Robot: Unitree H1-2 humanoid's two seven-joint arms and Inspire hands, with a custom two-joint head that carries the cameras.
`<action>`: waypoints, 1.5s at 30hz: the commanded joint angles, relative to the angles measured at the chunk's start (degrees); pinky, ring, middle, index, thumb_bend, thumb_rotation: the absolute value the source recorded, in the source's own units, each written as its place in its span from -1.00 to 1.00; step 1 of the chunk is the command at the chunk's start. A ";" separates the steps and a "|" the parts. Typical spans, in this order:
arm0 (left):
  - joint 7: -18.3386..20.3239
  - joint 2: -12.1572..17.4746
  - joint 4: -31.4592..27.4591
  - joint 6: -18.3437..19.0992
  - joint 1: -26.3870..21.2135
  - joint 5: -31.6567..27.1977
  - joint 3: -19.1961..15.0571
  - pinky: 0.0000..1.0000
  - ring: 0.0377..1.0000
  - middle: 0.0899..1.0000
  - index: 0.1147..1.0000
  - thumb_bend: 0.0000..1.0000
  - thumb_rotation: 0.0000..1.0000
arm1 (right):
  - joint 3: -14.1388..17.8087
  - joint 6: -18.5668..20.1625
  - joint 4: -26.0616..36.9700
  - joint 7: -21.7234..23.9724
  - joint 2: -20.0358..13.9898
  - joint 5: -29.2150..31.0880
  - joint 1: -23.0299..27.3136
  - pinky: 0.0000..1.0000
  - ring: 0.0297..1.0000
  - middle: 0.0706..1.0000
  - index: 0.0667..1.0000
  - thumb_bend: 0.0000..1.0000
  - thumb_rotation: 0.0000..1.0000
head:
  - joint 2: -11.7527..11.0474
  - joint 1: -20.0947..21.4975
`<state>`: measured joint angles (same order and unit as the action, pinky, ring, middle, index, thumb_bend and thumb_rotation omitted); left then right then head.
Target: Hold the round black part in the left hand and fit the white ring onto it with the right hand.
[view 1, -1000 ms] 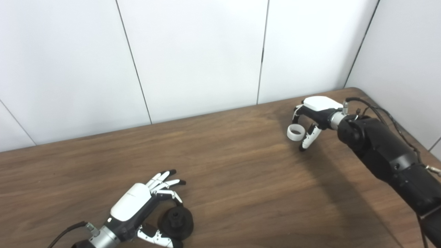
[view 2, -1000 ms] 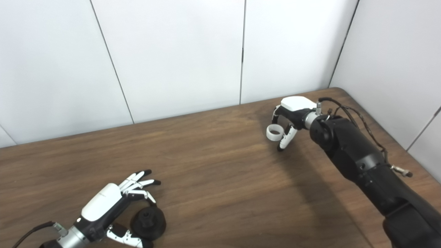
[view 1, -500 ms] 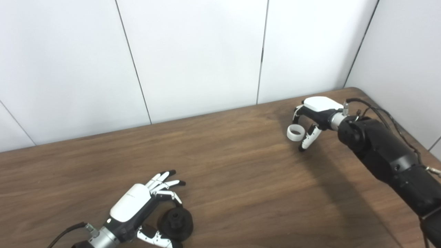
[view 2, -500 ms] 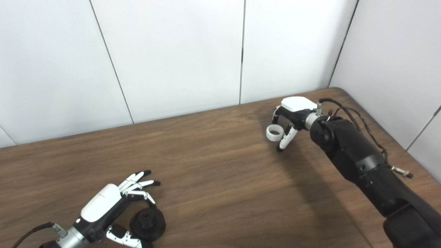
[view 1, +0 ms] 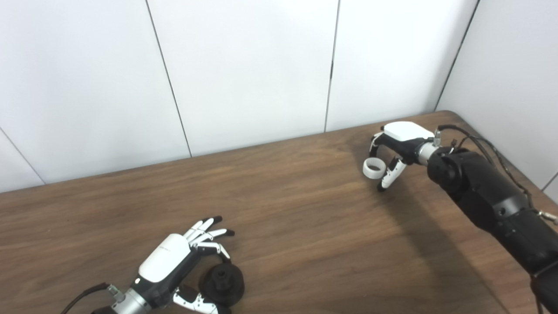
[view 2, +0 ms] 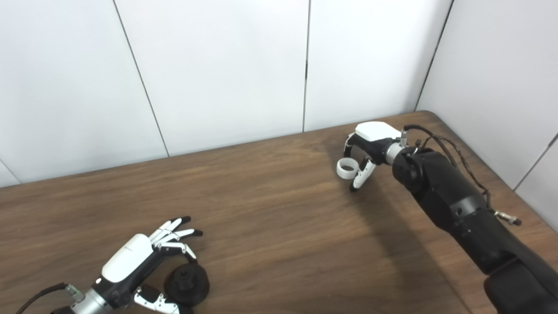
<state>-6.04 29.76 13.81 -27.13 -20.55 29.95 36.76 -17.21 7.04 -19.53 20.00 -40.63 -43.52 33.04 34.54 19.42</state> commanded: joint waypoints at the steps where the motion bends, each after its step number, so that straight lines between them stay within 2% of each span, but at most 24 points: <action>1: 2.30 0.80 -0.30 0.21 0.78 1.50 0.43 1.00 1.00 0.73 -0.17 0.05 -0.89 | 0.61 -0.89 0.08 -1.57 -0.64 -0.08 2.62 1.00 1.00 0.78 0.22 0.72 -0.45 | 0.11 -0.05; 3: 2.42 0.71 -0.34 0.22 0.85 1.48 0.26 1.00 1.00 0.73 -0.17 0.05 -0.89 | 0.53 -1.22 -0.33 -1.95 -0.57 -0.18 2.74 1.00 1.00 0.77 0.21 0.72 -0.46 | 0.06 -0.18; 6: 2.62 0.58 -0.66 0.24 1.05 1.49 -0.10 1.00 1.00 0.73 -0.17 0.05 -0.89 | 0.51 -1.86 -1.55 -3.39 -0.17 -0.38 2.98 1.00 1.00 0.72 -0.03 0.22 -0.65 | 0.23 -0.43; 9: 2.89 0.65 -0.95 0.24 1.22 1.35 -0.37 1.00 1.00 0.73 -0.17 0.05 -0.89 | 0.18 -2.71 -2.75 -5.44 0.19 -0.93 3.22 1.00 0.98 0.63 -0.10 0.07 -0.71 | 0.33 -0.49; 22: 3.67 0.72 -1.41 0.23 1.82 1.48 -1.84 1.00 1.00 0.73 -0.17 0.05 -0.89 | -0.10 -2.34 -2.07 -5.01 -0.18 -1.24 3.68 1.00 0.99 0.65 -0.11 0.05 -0.71 | 0.58 -0.55; 33: 3.97 0.92 -1.09 0.24 1.76 1.81 -2.55 1.00 1.00 0.73 -0.17 0.05 -0.88 | -0.38 -3.05 -1.60 -4.42 -0.82 -1.44 3.68 1.00 1.00 0.75 -0.11 0.05 -0.72 | 0.84 -1.11; 39: 3.51 0.90 0.14 0.23 1.28 1.42 -2.24 1.00 1.00 0.73 -0.17 0.05 -0.89 | -0.14 -2.94 5.30 -1.42 -0.48 -0.68 3.54 1.00 1.00 0.75 -0.11 0.05 -0.72 | 1.07 -1.36; 45: 3.69 0.65 0.98 0.21 0.62 1.53 -1.95 1.00 1.00 0.73 -0.17 0.05 -0.88 | -0.17 -6.32 11.54 1.40 0.22 1.87 4.33 1.00 1.00 0.75 -0.12 0.05 -0.72 | 0.98 -1.69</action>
<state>-3.83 29.35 13.63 -27.69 -19.37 29.92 34.29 -18.32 2.15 -10.54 21.12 -39.81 -42.62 34.18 35.51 17.67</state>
